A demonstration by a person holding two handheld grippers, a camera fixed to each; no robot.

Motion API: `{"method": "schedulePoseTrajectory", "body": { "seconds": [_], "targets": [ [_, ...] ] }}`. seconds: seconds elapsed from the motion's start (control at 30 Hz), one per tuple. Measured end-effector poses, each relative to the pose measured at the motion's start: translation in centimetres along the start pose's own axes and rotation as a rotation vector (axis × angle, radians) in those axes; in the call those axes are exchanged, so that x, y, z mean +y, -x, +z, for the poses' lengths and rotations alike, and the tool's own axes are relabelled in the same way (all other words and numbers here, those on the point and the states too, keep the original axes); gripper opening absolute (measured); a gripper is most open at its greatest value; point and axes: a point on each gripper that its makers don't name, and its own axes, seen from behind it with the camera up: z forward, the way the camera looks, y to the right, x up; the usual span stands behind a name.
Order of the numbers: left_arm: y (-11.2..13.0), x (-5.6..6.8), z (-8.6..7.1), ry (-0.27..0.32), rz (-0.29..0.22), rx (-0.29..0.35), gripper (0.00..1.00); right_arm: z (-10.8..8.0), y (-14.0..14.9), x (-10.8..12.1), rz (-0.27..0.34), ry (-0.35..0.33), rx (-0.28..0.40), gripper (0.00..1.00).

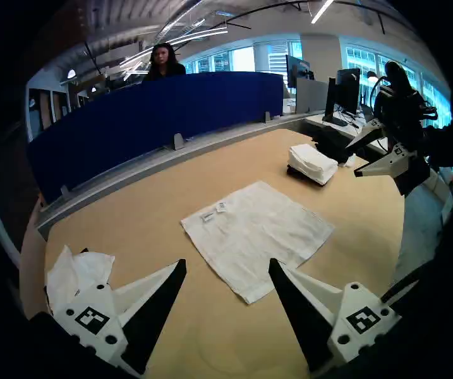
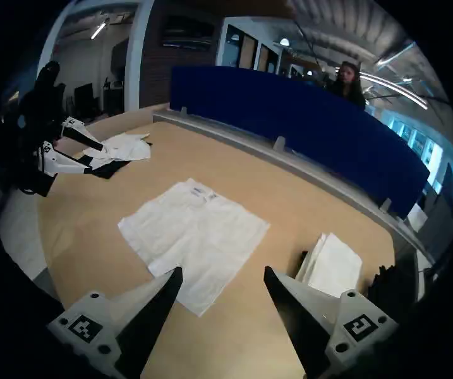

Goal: Fold towel

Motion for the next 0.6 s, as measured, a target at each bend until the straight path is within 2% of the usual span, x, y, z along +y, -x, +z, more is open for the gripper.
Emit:
{"method": "schedulePoseTrajectory", "body": {
  "seconds": [0.3, 0.6],
  "targets": [
    [3.6, 2.0, 2.7, 0.050, 0.011, -0.059, 0.97, 2.3, 3.1, -1.2, 0.007, -0.030, -0.038, 1.00],
    [7.5, 3.1, 5.8, 0.085, -0.007, -0.124, 0.97, 4.9, 6.5, -2.7, 0.016, -0.067, -0.086, 1.00]
  ]
}}
